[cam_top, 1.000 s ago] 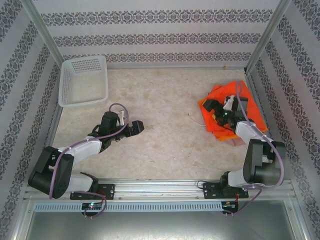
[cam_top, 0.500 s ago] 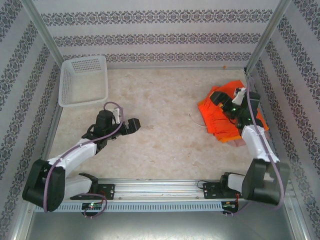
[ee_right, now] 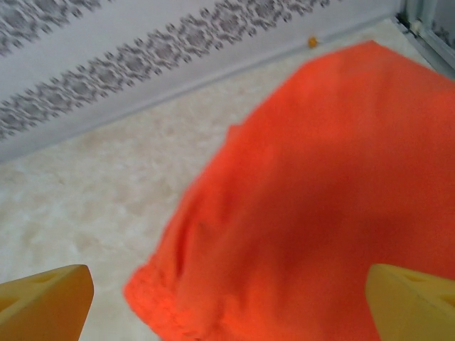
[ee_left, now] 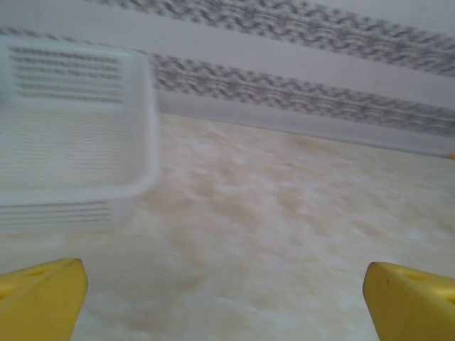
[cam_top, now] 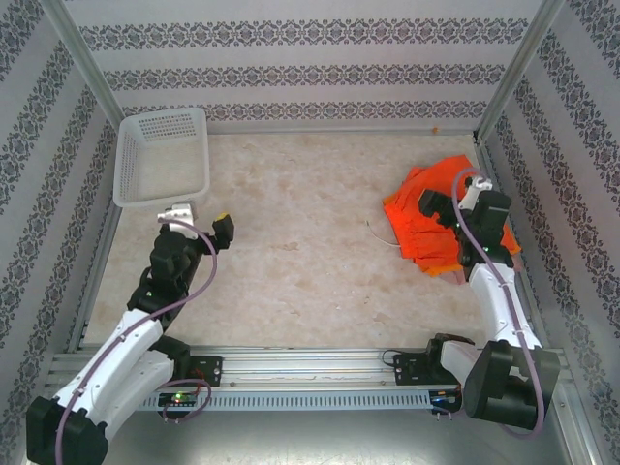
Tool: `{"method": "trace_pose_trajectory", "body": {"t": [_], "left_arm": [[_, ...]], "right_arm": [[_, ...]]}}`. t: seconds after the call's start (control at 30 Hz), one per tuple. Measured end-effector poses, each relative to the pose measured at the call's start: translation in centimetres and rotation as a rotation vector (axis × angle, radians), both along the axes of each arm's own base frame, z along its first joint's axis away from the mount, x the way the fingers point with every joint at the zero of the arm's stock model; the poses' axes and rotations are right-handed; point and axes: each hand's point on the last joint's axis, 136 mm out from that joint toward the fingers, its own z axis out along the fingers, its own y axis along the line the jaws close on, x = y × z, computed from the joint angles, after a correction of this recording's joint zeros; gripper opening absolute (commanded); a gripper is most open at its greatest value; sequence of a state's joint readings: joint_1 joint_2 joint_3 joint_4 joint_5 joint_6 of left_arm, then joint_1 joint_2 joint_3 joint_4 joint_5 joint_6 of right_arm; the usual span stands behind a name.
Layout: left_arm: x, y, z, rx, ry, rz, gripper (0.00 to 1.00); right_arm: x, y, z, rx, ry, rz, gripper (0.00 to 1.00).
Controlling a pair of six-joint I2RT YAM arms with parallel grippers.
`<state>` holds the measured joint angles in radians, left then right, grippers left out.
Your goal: Fold and stack the shorts
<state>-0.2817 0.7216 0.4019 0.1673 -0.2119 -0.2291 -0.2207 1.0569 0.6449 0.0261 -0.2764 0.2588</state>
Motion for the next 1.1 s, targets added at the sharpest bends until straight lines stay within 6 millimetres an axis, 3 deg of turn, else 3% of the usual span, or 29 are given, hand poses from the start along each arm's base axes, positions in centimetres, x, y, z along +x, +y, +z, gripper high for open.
{"method": "trace_pose_trajectory", "body": {"t": [0.13, 0.27, 0.47, 0.6, 0.87, 1.1], "left_arm": [[0.2, 3.2, -2.6, 0.152, 0.014, 0.142, 1.00], [1.2, 5.0, -4.3, 0.263, 0.027, 0.227, 1.00], [2.4, 7.2, -6.3, 0.312, 0.037, 0.307, 1.00], [2.6, 8.1, -7.6, 0.312, 0.049, 0.326, 1.00], [3.1, 8.6, -9.7, 0.300, 0.071, 0.306, 1.00], [3.5, 8.4, -9.6, 0.263, 0.056, 0.269, 1.00]], "right_arm": [[-0.2, -1.4, -1.8, -0.075, 0.005, -0.054, 0.98], [1.3, -2.7, -2.2, -0.142, -0.021, -0.091, 0.98], [3.4, -3.2, -4.8, -0.171, -0.004, -0.080, 0.98], [3.7, -2.6, -4.9, -0.197, -0.030, -0.056, 0.98], [3.6, 0.7, -4.2, -0.230, -0.100, 0.048, 0.98], [3.0, 1.3, -7.7, -0.215, -0.059, 0.073, 0.98]]}}
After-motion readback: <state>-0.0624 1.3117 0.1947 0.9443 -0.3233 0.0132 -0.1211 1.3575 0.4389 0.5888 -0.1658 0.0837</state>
